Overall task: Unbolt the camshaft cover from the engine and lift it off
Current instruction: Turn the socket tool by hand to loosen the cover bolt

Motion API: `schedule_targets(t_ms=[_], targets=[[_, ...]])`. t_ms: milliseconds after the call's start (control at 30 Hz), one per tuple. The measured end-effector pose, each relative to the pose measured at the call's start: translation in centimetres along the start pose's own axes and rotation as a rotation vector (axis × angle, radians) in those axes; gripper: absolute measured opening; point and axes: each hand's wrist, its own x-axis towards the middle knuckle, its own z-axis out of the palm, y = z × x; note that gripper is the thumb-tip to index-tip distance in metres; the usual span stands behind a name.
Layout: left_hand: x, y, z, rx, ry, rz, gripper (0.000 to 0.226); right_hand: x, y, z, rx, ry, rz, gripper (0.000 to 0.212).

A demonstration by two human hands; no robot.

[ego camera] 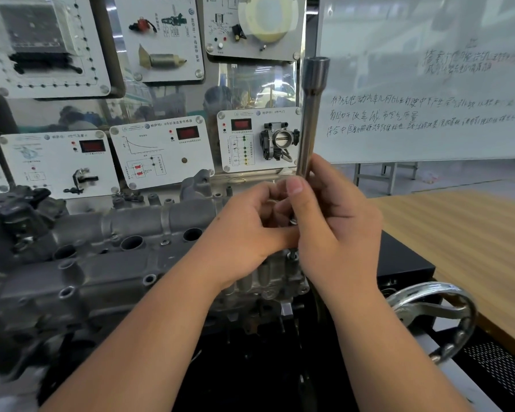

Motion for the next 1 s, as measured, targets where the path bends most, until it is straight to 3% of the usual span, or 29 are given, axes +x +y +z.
schedule_targets(t_ms=[100,233,300,367,433,667,833,1000], targets=[[-0.11,0.08,-0.20,-0.098,-0.068,-0.012,0.046,-0.18,0.02,0.18,-0.011,0.019,-0.069,0.042],[-0.40,0.23,-0.26,-0.092,-0.099,0.000,0.034,-0.26,0.19,0.21,0.044,0.045,-0.023,0.044],[-0.43,0.12,-0.23,-0.063,-0.039,0.000,0.031,-0.07,0.00,0.08,0.050,0.031,0.004,0.036],[-0.34,0.17,-0.09,-0.021,-0.002,-0.004,0.038,0.15,-0.40,0.01,0.037,-0.002,-0.001,0.015],[-0.19,0.28,0.03,0.015,0.004,0.000,0.045,0.33,-0.65,0.01,0.014,0.000,0.011,0.011],[-0.17,0.34,-0.10,-0.060,-0.073,-0.015,0.031,0.11,-0.49,-0.34,-0.055,-0.014,-0.018,0.019],[-0.45,0.28,-0.26,-0.092,-0.106,0.012,0.031,0.31,-0.13,-0.31,0.001,-0.073,0.022,0.044],[-0.15,0.09,0.14,0.012,-0.011,0.038,0.042,0.43,-0.47,-0.24,0.014,-0.036,0.014,0.023]])
